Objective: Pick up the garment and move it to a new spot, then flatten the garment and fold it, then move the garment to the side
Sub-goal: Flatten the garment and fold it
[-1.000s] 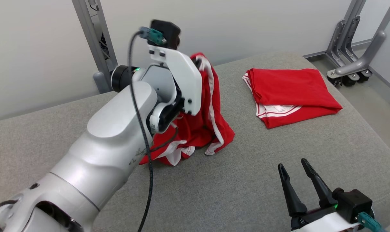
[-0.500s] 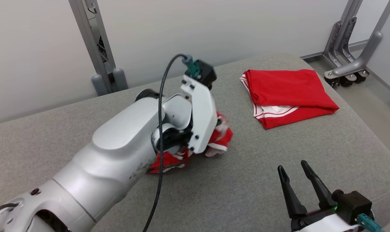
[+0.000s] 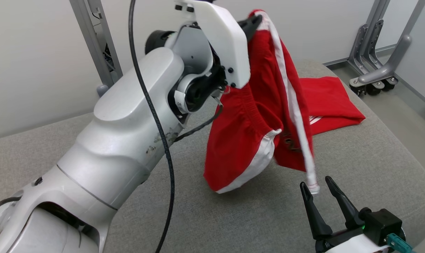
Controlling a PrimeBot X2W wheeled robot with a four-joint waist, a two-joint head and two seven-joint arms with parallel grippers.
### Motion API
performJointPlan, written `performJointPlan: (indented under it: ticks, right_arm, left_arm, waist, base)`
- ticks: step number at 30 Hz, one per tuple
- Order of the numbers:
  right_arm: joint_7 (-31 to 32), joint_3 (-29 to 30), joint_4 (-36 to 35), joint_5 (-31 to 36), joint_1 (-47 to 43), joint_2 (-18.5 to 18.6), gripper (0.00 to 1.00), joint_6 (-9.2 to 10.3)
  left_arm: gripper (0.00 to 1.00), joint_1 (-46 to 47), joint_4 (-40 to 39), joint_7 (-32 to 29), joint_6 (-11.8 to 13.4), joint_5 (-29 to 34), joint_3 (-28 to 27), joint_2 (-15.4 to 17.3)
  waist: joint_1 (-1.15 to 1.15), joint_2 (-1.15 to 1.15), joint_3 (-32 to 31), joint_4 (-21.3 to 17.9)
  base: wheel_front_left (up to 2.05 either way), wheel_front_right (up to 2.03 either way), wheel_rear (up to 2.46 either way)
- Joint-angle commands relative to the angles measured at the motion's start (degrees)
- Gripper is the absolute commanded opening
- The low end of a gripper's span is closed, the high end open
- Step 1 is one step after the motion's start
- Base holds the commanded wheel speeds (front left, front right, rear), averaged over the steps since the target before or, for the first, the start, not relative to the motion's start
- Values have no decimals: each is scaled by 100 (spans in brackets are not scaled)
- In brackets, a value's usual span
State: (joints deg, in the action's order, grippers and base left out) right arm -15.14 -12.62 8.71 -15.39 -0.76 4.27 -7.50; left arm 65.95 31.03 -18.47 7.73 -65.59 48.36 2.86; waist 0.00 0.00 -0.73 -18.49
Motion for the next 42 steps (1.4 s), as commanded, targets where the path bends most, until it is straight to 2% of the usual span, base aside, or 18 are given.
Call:
performJointPlan:
  ticks: [1, 7, 14, 19, 25, 28, 32, 42]
  right_arm:
    - [1, -3, 14, 16, 37, 42, 100, 2]
    - [1, -11, -23, 1, 34, 54, 100, 1]
    - [1, 36, -56, -15, -1, 41, 100, 1]
    - [1, 44, -71, -16, -4, 35, 100, 1]
    - [1, 75, -66, -51, -32, 30, 100, 2]
    - [1, 105, -67, -51, -24, 54, 100, 1]
    - [1, 113, -89, -60, 28, 96, 100, 1]
    - [1, 102, -51, -53, 48, 157, 100, 1]
  left_arm:
    - [0, 19, 178, 76, 66, -25, 5, 28]
    - [0, -393, 890, -7, 62, -132, 320, 23]
    - [0, -1120, 1284, 404, -28, -189, 284, 252]
    - [0, -1675, 1311, 944, -125, -154, 171, 741]
    - [0, -2355, 865, 1878, -343, 225, 250, 1459]
    - [0, -2698, 563, 2477, -249, 588, 367, 1769]
    - [0, -3085, 143, 3050, -23, 1062, 590, 1967]
    - [0, -3748, -332, 3334, 690, 1760, 686, 2339]
  waist:
    - [0, 0, 11, 0]
    - [0, 0, 72, 47]
    - [0, 0, 132, 187]
    - [0, 0, 186, 294]
    - [0, 0, 273, 518]
    - [0, 0, 309, 647]
    - [0, 0, 373, 820]
    - [0, 0, 364, 1072]
  base:
    - [0, 0, 0]
    - [0, 0, 0]
    - [0, 0, 0]
    - [0, 0, 0]
    - [0, 0, 0]
    - [0, 0, 0]
    - [0, 0, 0]
    - [0, 0, 0]
